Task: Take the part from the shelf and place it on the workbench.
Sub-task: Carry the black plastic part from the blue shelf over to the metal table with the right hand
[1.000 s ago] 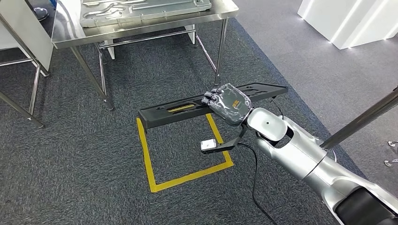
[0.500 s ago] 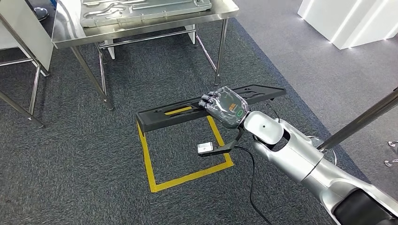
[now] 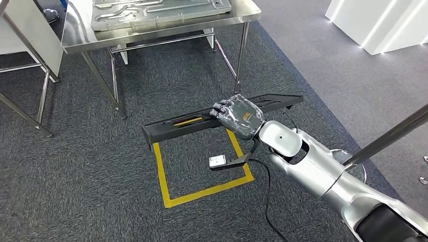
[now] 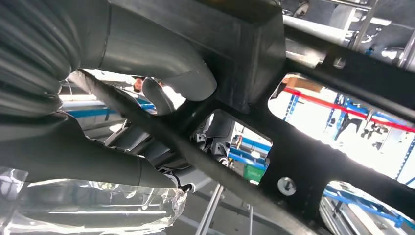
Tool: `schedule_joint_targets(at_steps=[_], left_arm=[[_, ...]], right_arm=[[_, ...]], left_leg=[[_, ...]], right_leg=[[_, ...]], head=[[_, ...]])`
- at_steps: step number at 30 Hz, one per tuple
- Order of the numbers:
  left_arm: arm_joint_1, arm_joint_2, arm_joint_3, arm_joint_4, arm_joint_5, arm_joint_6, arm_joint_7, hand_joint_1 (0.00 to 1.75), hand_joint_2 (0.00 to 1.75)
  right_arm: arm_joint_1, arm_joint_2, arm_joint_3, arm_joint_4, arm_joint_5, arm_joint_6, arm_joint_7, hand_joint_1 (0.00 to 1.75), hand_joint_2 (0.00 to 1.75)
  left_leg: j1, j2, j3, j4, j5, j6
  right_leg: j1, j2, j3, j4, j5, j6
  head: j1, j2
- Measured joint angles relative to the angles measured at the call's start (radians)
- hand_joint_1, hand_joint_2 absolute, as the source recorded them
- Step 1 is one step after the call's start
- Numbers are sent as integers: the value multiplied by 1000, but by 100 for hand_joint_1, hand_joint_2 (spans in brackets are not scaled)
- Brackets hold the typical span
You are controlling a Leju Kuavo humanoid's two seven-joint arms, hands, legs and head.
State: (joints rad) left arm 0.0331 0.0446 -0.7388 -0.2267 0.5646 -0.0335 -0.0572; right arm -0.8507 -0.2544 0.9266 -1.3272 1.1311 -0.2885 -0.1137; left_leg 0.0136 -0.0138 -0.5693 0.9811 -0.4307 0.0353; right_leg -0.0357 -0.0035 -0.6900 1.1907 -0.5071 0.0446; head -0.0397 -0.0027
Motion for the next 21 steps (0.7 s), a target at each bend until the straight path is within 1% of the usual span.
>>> schedule_joint_targets(at_steps=[1, 2, 3, 4, 5, 7, 8, 9, 10, 11, 12, 13, 14, 15, 16, 17, 18, 19, 21], left_arm=[[2, 0, -2, -1, 1, 0, 0, 0, 175], [2, 0, -4, -2, 1, 1, 1, 0, 175], [2, 1, -6, -2, 1, 2, 2, 0, 175], [2, 1, -7, -3, 1, 3, 3, 0, 175], [2, 1, -8, -4, 2, 3, 4, 0, 175], [3, 1, -10, -5, 2, 3, 4, 0, 175], [3, 1, -12, -5, 3, 3, 4, 0, 175], [3, 1, -12, -6, 3, 3, 4, 0, 175], [3, 1, -13, -6, 4, 3, 4, 0, 175], [3, 1, -13, -7, 5, 4, 5, 0, 175], [3, 1, -13, -8, 6, 4, 5, 0, 175], [4, 1, -14, -9, 8, 5, 6, 0, 175], [4, 1, -14, -10, 9, 5, 6, 0, 175], [5, 1, -14, -12, 10, 5, 6, 0, 175], [6, 1, -14, -13, 11, 6, 6, 0, 175], [7, 2, -15, -14, 11, 7, 7, 0, 175], [7, 2, -15, -15, 12, 8, 8, 0, 175], [6, 3, -15, -16, 13, 9, 8, 0, 175], [5, 4, -15, -18, 15, 13, 10, 0, 175]], right_arm=[[-1, 0, 0, 0, 0, 0, 0, 175, 175], [-1, 0, 0, 0, 0, 0, 0, 175, 175], [-1, 0, 0, -1, -1, 0, -1, 175, 175], [0, -1, 0, -1, -1, 0, -1, 175, 175], [0, -1, 0, -2, -2, -1, -2, 175, 175], [0, -2, 0, -1, -3, -2, -5, 175, 175], [-1, -3, 0, 0, -3, -3, -7, 175, 175], [-1, -3, 0, 0, -4, -2, -8, 175, 175], [-1, -3, 0, -1, -4, -2, -8, 175, 175], [0, -3, 0, -1, -4, -1, -6, 175, 175], [0, -3, 0, -2, -4, 0, -3, 175, 175], [1, -2, 0, -2, -4, 1, -1, 175, 175], [1, -2, 0, -2, -4, 2, 1, 175, 175], [1, -1, 0, -3, -4, 3, 2, 175, 175], [1, 0, 0, -4, -3, 4, 2, 175, 175], [0, 1, 0, -6, -3, 5, 3, 175, 175], [-2, 2, 0, -8, -3, 7, 4, 175, 175], [-2, 2, 0, -10, -3, 10, 4, 175, 175], [-3, 2, 0, -11, -3, 14, 4, 175, 175]], left_leg=[[1, -2, -1, 10, -8, -7], [0, -3, -4, 23, -17, -15], [-1, -5, -7, 32, -25, -22], [-2, -6, -10, 38, -30, -29], [-2, -7, -10, 39, -33, -36], [2, -5, -9, 43, -41, -46], [4, -2, -16, 64, -54, -51], [5, 1, -36, 107, -76, -55], [5, 5, -66, 169, -104, -59], [6, 6, -105, 241, -132, -61], [6, 7, -141, 301, -148, -62], [5, 7, -164, 330, -145, -61], [5, 7, -168, 321, -122, -57], [4, 7, -150, 269, -81, -51], [1, 7, -122, 198, -38, -42], [-3, 8, -93, 135, -8, -34], [-8, 9, -70, 86, 7, -26], [-12, 9, -60, 63, 7, -21], [-17, 8, -52, 50, 0, -14]], right_leg=[[-2, 1, 28, -64, 31, 0], [-2, 3, 51, -115, 52, -3], [-1, 5, 65, -145, 60, -7], [2, 6, 70, -156, 57, -15], [6, 8, 69, -155, 55, -23], [6, 7, 72, -156, 52, -37], [5, 6, 76, -157, 50, -44], [4, 6, 79, -158, 48, -49], [6, 5, 83, -159, 46, -54], [8, 5, 85, -158, 42, -58], [11, 4, 88, -158, 39, -60], [13, 4, 91, -158, 36, -61], [16, 4, 97, -158, 31, -62], [18, 4, 105, -158, 26, -62], [20, 4, 113, -159, 20, -61], [22, 4, 120, -160, 16, -59], [23, 4, 124, -161, 12, -56], [22, 3, 125, -163, 10, -51], [21, 2, 128, -169, 9, -39]], head=[[0, 0], [0, 0], [0, 0], [0, 0], [-1, 0], [0, 0], [0, 0], [0, 0], [0, 0], [0, 0], [0, 0], [0, 0], [0, 0], [0, 0], [0, 0], [0, 0], [0, 0], [0, 0], [0, 0]])
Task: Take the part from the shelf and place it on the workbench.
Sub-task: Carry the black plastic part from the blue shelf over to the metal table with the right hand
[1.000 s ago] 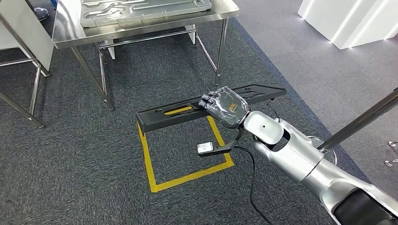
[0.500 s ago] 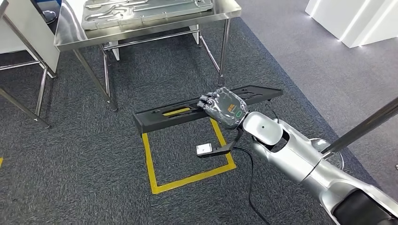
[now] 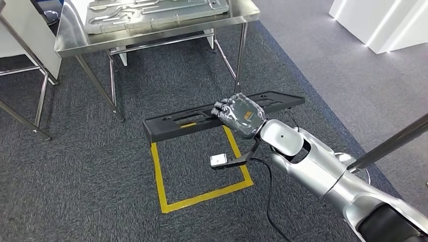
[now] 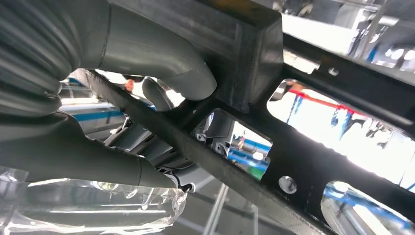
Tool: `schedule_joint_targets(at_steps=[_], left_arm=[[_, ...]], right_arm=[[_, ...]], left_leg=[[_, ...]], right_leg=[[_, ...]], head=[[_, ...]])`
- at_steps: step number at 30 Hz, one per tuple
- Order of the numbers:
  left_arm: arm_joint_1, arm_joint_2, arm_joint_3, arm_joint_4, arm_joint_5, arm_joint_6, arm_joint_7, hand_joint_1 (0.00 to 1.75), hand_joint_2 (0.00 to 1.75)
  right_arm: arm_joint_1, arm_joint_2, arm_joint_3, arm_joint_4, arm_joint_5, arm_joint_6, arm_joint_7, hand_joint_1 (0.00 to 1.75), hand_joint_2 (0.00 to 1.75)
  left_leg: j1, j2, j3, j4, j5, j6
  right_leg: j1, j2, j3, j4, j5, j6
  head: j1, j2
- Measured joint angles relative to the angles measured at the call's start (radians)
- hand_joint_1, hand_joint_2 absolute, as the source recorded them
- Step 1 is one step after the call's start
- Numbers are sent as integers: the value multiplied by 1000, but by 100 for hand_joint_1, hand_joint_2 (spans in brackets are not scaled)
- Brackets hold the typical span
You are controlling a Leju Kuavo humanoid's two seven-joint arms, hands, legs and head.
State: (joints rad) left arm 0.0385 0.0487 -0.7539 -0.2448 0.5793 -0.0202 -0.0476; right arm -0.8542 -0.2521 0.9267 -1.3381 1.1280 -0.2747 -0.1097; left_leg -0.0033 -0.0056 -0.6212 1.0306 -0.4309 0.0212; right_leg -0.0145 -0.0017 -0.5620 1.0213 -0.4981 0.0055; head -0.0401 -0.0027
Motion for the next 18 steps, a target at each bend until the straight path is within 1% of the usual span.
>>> schedule_joint_targets(at_steps=[1, 2, 3, 4, 5, 6, 7, 8, 9, 10, 11, 12, 13, 14, 16, 17, 18], left_arm=[[1, 0, 0, -1, 1, 1, 0, 0, 175], [3, 0, -1, -3, 3, 2, 0, 0, 175], [4, 0, -3, -4, 4, 2, 0, 0, 175], [5, 0, -5, -5, 4, 2, -1, 0, 175], [5, 0, -7, -6, 5, 2, -1, 0, 175], [4, 0, -9, -7, 5, 2, -1, 0, 175], [3, 0, -11, -8, 5, 2, -1, 0, 175], [3, 0, -14, -9, 5, 2, -1, 0, 175], [4, 0, -17, -10, 5, 2, -1, 0, 175], [5, 0, -19, -11, 6, 2, 0, 0, 175], [6, 0, -21, -12, 6, 2, 0, 0, 175], [6, 0, -23, -13, 7, 3, 1, 0, 175], [6, 0, -24, -15, 9, 4, 2, 0, 175], [6, 0, -24, -16, 11, 5, 3, 0, 175], [7, 1, -25, -20, 17, 6, 4, 0, 175], [7, 2, -25, -22, 20, 6, 3, 0, 175], [8, 3, -25, -24, 21, 5, 3, 0, 175]], right_arm=[[0, 0, 0, -1, 0, 1, -1, 175, 175], [-2, 0, 0, -1, 0, 0, -2, 175, 175], [-4, 0, 0, -2, -1, 0, -3, 175, 175], [-6, 0, 0, -2, -1, -1, -3, 175, 175], [-6, 0, 0, -2, -1, -1, -4, 175, 175], [-5, 0, 0, -2, -1, 0, -3, 175, 175], [-3, 0, 0, -1, -1, 2, -2, 175, 175], [-2, 0, 0, 0, -1, 3, -1, 175, 175], [-2, 0, 0, 0, -1, 4, 0, 175, 175], [-3, 0, 0, 0, -2, 4, 0, 175, 175], [-4, 0, 0, 0, -2, 4, 1, 175, 175], [-6, 0, 0, 0, -2, 4, 2, 175, 175], [-7, 0, 0, -1, -3, 5, 3, 175, 175], [-7, 0, 0, -1, -3, 5, 3, 175, 175], [-9, 0, 0, -2, -3, 6, 2, 175, 175], [-10, 0, 0, -2, -3, 6, 1, 175, 175], [-12, 0, 0, -3, -3, 7, 1, 175, 175]], left_leg=[[2, 0, 6, -8, 2, 3], [5, 0, 15, -18, 3, 7], [7, 0, 23, -28, 4, 12], [9, 1, 29, -33, 4, 15], [9, 1, 31, -34, 2, 19], [7, 0, 32, -33, -2, 21], [6, -1, 35, -32, -6, 23], [6, -2, 38, -29, -11, 23], [6, -4, 43, -25, -17, 22], [6, -6, 48, -20, -25, 20], [4, -7, 50, -13, -33, 16], [2, -8, 51, -8, -40, 11], [1, -8, 51, -4, -45, 6], [0, -8, 50, -3, -48, 2], [2, -8, 53, -1, -55, -8], [2, -6, 51, 10, -64, -14], [4, -5, 38, 40, -81, -20]], right_leg=[[-1, -1, 4, -1, -3, 6], [0, -2, 1, 10, -11, 10], [1, -1, -14, 42, -28, 13], [0, -1, -42, 95, -52, 14], [1, 0, -81, 161, -77, 15], [1, 1, -122, 222, -94, 16], [1, 1, -151, 259, -94, 18], [0, 1, -163, 260, -75, 18], [0, 1, -154, 223, -37, 17], [0, 1, -130, 159, 7, 15], [2, 1, -104, 98, 37, 12], [3, 1, -83, 51, 55, 8], [5, 2, -72, 26, 58, 4], [8, 2, -69, 20, 51, -1], [6, 3, -63, 13, 48, -11], [4, 2, -58, 9, 47, -17], [1, 2, -52, 5, 45, -22]], head=[[0, 0], [0, 0], [0, 0], [0, 0], [0, 0], [0, 0], [0, 0], [0, 0], [0, 0], [0, 0], [0, 0], [0, 0], [0, 0], [0, 0], [0, 0], [0, 0], [0, 0]])
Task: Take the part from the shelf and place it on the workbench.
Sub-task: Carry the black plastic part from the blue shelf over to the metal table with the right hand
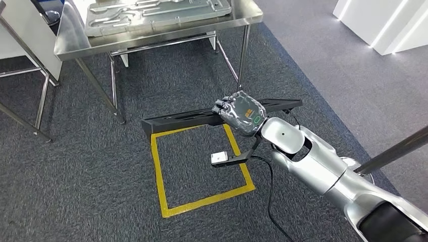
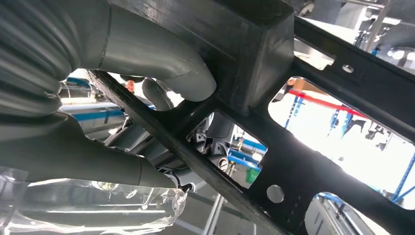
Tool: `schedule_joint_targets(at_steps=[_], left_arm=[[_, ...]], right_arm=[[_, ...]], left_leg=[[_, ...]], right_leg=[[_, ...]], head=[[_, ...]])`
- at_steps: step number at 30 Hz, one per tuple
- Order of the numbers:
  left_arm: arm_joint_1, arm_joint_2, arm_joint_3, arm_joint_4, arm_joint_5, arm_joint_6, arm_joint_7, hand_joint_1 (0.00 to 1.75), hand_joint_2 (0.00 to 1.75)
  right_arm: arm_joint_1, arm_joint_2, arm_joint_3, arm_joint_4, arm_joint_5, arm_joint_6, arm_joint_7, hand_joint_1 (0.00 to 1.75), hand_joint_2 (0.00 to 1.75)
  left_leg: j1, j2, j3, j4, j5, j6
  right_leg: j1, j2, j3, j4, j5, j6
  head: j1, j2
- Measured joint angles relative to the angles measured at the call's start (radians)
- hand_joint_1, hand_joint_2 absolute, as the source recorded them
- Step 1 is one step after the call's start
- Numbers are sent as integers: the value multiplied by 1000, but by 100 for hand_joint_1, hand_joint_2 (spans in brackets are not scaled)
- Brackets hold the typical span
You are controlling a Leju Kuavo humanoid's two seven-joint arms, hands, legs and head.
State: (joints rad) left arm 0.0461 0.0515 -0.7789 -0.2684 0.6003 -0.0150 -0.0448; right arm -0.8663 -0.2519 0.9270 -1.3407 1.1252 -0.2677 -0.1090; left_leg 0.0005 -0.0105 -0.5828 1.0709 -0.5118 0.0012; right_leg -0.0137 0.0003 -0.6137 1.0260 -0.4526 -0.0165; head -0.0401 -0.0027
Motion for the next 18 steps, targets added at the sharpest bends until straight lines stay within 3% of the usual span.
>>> schedule_joint_targets(at_steps=[3, 4, 5, 6, 8, 9, 10, 12, 14, 16, 18], left_arm=[[0, 2, 0, -4, 2, -1, -1, 0, 175], [0, 2, 0, -4, 3, -1, -1, 0, 175], [1, 2, -1, -5, 3, -1, -1, 0, 175], [2, 3, -1, -6, 4, 0, 0, 0, 175], [4, 4, -2, -8, 7, 1, 2, 0, 175], [5, 5, -3, -8, 9, 2, 3, 0, 175], [5, 6, -4, -9, 12, 2, 4, 0, 175], [5, 7, -7, -10, 17, 2, 4, 0, 175], [5, 8, -9, -12, 22, 1, 2, 0, 175], [5, 9, -14, -13, 26, -1, -1, 0, 175], [3, 11, -18, -13, 30, -3, -3, 0, 175]], right_arm=[[-1, 3, 1, -3, 0, 7, 0, 175, 175], [-1, 3, 2, -3, 0, 9, 0, 175, 175], [0, 3, 3, -3, 0, 11, 0, 175, 175], [0, 3, 3, -4, 0, 12, 0, 175, 175], [-1, 3, 4, -4, 0, 14, 2, 175, 175], [-3, 3, 4, -4, 0, 15, 2, 175, 175], [-4, 3, 4, -4, 0, 15, 2, 175, 175], [-6, 5, 4, -5, 0, 16, 1, 175, 175], [-8, 10, 4, -6, 1, 20, 4, 175, 175], [-15, 15, 6, -8, 5, 28, 10, 175, 175], [-20, 20, 9, -9, 8, 33, 15, 175, 175]], left_leg=[[7, 3, -97, 182, -72, -14], [9, 3, -127, 227, -77, -17], [10, 4, -142, 236, -63, -18], [11, 4, -136, 206, -29, -18], [12, 5, -85, 76, 54, -14], [9, 6, -60, 17, 76, -10], [6, 6, -44, -19, 85, -5], [0, 5, -35, -40, 77, 6], [5, 4, -26, -52, 78, 18], [8, 5, -13, -65, 79, 31], [4, 5, -9, -65, 74, 40]], right_leg=[[-2, 0, 12, -3, -8, -7], [-2, 0, 16, -3, -12, -7], [-2, 0, 21, -2, -16, -6], [-2, 0, 28, -2, -21, -4], [-2, 0, 44, -4, -32, 1], [-1, 0, 49, -4, -36, 5], [0, 0, 51, -5, -38, 10], [0, 0, 51, -9, -39, 21], [0, -1, 53, -6, -46, 32], [0, -1, 21, 61, -78, 37], [0, -1, -58, 194, -127, 37]], head=[[0, 0], [0, 0], [0, 0], [0, 0], [0, 0], [0, 0], [0, 0], [0, 0], [0, 0], [0, 0], [0, 0]])
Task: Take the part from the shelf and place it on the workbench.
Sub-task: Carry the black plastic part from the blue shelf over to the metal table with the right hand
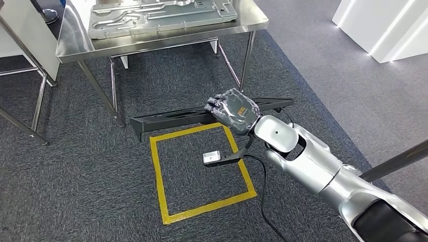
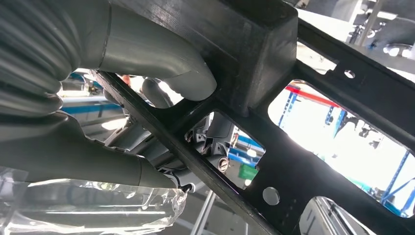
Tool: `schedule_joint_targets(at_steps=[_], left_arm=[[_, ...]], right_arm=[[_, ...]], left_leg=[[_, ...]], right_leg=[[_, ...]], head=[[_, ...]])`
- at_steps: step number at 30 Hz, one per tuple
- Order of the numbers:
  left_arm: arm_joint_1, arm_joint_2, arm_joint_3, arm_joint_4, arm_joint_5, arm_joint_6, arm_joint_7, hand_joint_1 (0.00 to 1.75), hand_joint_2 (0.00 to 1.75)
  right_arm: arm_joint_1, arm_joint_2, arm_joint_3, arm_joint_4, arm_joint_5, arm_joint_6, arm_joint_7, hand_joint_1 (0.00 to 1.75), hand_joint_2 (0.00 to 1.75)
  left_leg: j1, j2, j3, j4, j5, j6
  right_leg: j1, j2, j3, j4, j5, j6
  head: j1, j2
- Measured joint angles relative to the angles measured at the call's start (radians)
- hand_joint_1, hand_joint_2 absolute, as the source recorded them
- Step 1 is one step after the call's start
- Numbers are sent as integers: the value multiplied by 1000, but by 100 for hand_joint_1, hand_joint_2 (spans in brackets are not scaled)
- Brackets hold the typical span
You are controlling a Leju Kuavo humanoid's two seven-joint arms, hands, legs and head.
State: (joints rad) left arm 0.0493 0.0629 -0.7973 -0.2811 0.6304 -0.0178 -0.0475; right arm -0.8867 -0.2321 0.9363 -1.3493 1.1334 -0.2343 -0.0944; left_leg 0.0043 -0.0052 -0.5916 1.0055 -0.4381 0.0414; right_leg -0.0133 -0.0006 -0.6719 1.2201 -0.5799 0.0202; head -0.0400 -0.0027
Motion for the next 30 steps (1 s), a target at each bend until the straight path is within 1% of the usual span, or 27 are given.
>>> schedule_joint_targets(at_steps=[1, 2, 3, 4, 5, 6, 7, 9, 11, 12, 13, 14, 15, 16, 17, 18, 19, 20, 21, 22, 23, 24, 26, 27, 28, 29, 30], left_arm=[[-1, 1, -2, 0, 1, -1, 0, 0, 175], [-2, 2, -3, 0, 3, -1, -1, 0, 175], [-1, 3, -4, 0, 4, -1, -1, 0, 175], [-1, 3, -4, 0, 5, -1, -1, 0, 175], [0, 3, -5, 0, 5, -1, -1, 0, 175], [0, 3, -5, 0, 5, -1, -1, 0, 175], [0, 3, -5, 0, 6, -1, -1, 0, 175], [-2, 4, -6, 0, 6, -1, -2, 0, 175], [-2, 5, -6, 0, 7, 0, -2, 0, 175], [-3, 6, -6, 0, 7, 0, -2, 0, 175], [-3, 6, -6, 0, 7, 1, -2, 0, 175], [-3, 6, -6, 0, 7, 2, -3, 0, 175], [-3, 6, -6, 0, 8, 2, -3, 0, 175], [-3, 6, -6, 0, 9, 2, -3, 0, 175], [-3, 6, -7, 0, 9, 2, -3, 0, 175], [-3, 6, -7, 0, 9, 2, -3, 0, 175], [-2, 6, -7, 0, 9, 2, -3, 0, 175], [-2, 6, -7, 0, 9, 2, -4, 0, 175], [-1, 6, -7, 0, 9, 2, -4, 0, 175], [-1, 6, -7, 0, 9, 2, -4, 0, 175], [-2, 6, -7, 0, 9, 2, -4, 0, 175], [-3, 6, -8, 0, 9, 1, -4, 0, 175], [-3, 6, -8, 0, 10, 1, -4, 0, 175], [-2, 6, -9, 0, 11, 1, -4, 0, 175], [-2, 6, -10, 0, 12, 0, -4, 0, 175], [-2, 5, -11, 0, 13, 0, -4, 0, 175], [-3, 5, -12, 0, 15, 0, -5, 0, 175]], right_arm=[[1, 2, 3, 0, 1, 1, 2, 175, 175], [2, 3, 6, 0, 2, 2, 2, 175, 175], [3, 4, 8, 0, 3, 2, 2, 175, 175], [2, 6, 9, 0, 4, 3, 2, 175, 175], [0, 7, 9, 0, 4, 3, 3, 175, 175], [-3, 8, 9, 0, 5, 3, 4, 175, 175], [-5, 10, 9, -1, 5, 3, 4, 175, 175], [-9, 13, 10, -2, 7, 2, 4, 175, 175], [-12, 13, 10, -2, 7, 1, 2, 175, 175], [-15, 13, 9, -2, 7, 1, 2, 175, 175], [-18, 13, 9, -2, 7, 1, 1, 175, 175], [-21, 13, 9, -2, 7, 2, 1, 175, 175], [-23, 13, 9, -1, 7, 2, 0, 175, 175], [-24, 13, 9, 0, 7, 2, 0, 175, 175], [-24, 13, 10, 0, 7, 3, 0, 175, 175], [-24, 13, 10, 0, 8, 5, -1, 175, 175], [-24, 13, 10, 0, 7, 7, -1, 175, 175], [-24, 13, 10, 0, 7, 9, -1, 175, 175], [-26, 13, 10, 0, 7, 10, 0, 175, 175], [-27, 13, 10, 0, 7, 12, 0, 175, 175], [-28, 14, 10, 0, 7, 13, 0, 175, 175], [-29, 14, 10, 0, 7, 14, 0, 175, 175], [-30, 15, 10, 0, 7, 15, 0, 175, 175], [-32, 15, 10, -1, 7, 15, -1, 175, 175], [-34, 16, 9, -1, 6, 14, -1, 175, 175], [-36, 15, 9, -1, 5, 14, -1, 175, 175], [-37, 15, 9, -1, 4, 14, -2, 175, 175]], left_leg=[[-1, -1, 2, 1, -3, 3], [-3, -2, 6, 2, -8, 5], [-3, -4, 11, 4, -13, 5], [-4, -6, 17, 7, -19, 3], [-4, -8, 22, 10, -26, 1], [-6, -9, 26, 15, -34, -3], [-8, -10, 27, 18, -40, -7], [-10, -10, 28, 18, -46, -17], [-10, -9, 32, 20, -55, -28], [-9, -7, 27, 38, -66, -34], [-7, -6, 12, 75, -85, -40], [-3, -4, -16, 131, -109, -47], [0, -3, -54, 198, -134, -52], [4, -3, -91, 257, -150, -57], [6, -2, -116, 289, -148, -60], [9, -2, -122, 283, -126, -63], [11, -1, -109, 236, -86, -64], [12, -1, -83, 166, -42, -63], [10, 0, -56, 102, -10, -61], [8, -1, -36, 54, 7, -57], [5, -1, -26, 30, 10, -52], [1, -2, -24, 27, 4, -46], [3, -3, -19, 19, 2, -32], [4, -2, -14, 14, 1, -24], [6, -2, -8, 9, 0, -16], [7, -1, -3, 6, -1, -10], [5, 0, -1, 6, -4, -4]], right_leg=[[0, 0, -37, 54, -11, 0], [0, 0, -59, 76, -3, 0], [0, 0, -61, 60, 25, -1], [0, 0, -44, 7, 68, -3], [0, 0, -17, -61, 108, -7], [2, 0, 10, -123, 134, -9], [4, 0, 28, -165, 147, -12], [7, 1, 39, -189, 142, -17], [3, 2, 48, -197, 140, -26], [0, 2, 55, -202, 139, -31], [-3, 2, 62, -206, 137, -35], [-3, 1, 66, -208, 134, -38], [-4, 1, 70, -208, 131, -40], [-4, 1, 73, -207, 127, -40], [-4, 1, 78, -207, 122, -39], [-4, 2, 84, -206, 117, -37], [-6, 2, 92, -205, 111, -35], [-7, 2, 100, -205, 104, -31], [-6, 2, 106, -204, 98, -26], [-6, 2, 109, -204, 95, -21], [-5, 2, 109, -205, 93, -16], [-5, 3, 108, -206, 92, -10], [-6, 2, 111, -207, 88, 1], [-6, 1, 107, -193, 79, 4], [-6, 1, 91, -158, 61, 6], [-6, 1, 62, -103, 37, 6], [-6, 1, 21, -33, 11, 6]], head=[[0, 0], [0, 0], [0, 0], [0, 0], [0, 0], [0, 0], [0, 0], [0, 0], [0, 0], [0, 0], [0, 0], [0, 0], [0, 0], [0, 0], [0, 0], [0, 0], [0, 0], [0, 0], [0, 0], [0, 0], [0, 0], [0, 0], [0, 0], [0, 0], [0, 0], [0, 0], [0, 0]])
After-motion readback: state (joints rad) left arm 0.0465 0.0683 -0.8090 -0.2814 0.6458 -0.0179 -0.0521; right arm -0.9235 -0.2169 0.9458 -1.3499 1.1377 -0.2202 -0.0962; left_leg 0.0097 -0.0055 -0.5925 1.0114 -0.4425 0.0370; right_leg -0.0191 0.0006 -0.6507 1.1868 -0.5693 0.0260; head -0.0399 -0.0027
